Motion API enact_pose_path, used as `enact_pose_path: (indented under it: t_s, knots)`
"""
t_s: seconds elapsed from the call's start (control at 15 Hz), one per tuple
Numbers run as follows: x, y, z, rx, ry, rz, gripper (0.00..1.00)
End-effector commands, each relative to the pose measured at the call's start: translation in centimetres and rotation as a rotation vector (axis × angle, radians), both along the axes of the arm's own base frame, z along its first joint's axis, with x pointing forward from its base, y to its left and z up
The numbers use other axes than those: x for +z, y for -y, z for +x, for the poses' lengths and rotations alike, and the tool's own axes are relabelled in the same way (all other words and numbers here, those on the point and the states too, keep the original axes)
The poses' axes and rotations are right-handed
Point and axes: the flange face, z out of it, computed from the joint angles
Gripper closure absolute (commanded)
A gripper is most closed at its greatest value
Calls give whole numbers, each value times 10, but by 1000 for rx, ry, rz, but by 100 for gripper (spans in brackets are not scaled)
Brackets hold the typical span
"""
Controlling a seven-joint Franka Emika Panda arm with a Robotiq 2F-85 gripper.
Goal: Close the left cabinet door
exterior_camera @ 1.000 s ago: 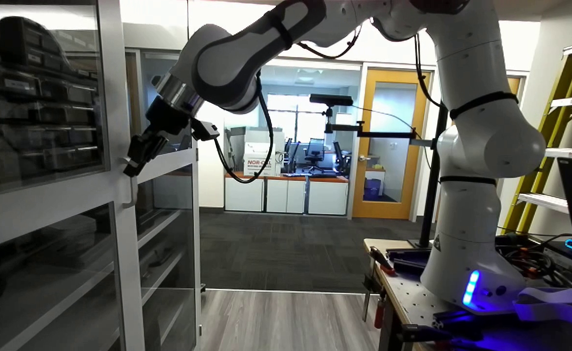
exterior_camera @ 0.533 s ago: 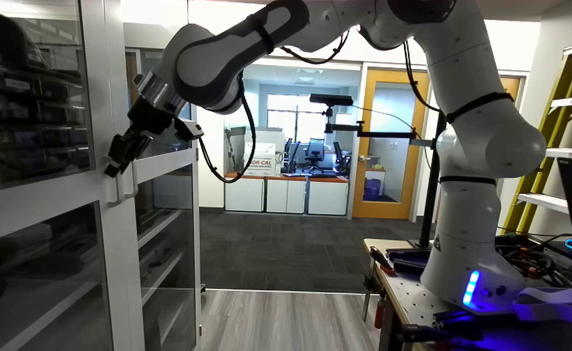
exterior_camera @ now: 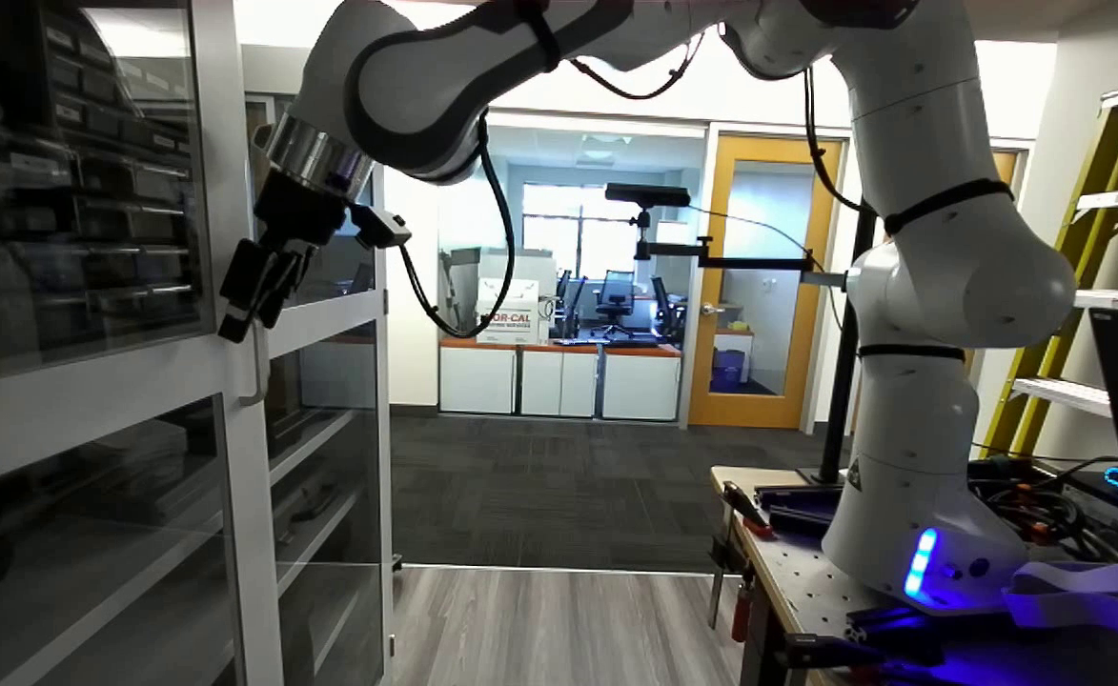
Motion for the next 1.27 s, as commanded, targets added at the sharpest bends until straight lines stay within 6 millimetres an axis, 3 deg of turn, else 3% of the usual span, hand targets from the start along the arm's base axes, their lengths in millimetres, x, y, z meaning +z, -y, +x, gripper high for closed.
enact_pose_path:
  t_s: [0.0,0.93,1.0,1.2]
  knots:
    - [20,2,-29,-28,-16,-53,0]
    - [46,8,-69,-135,-125,-89,0]
    - [36,10,-49,-95,-105,-86,0]
    - [35,9,-49,-96,-108,-85,0]
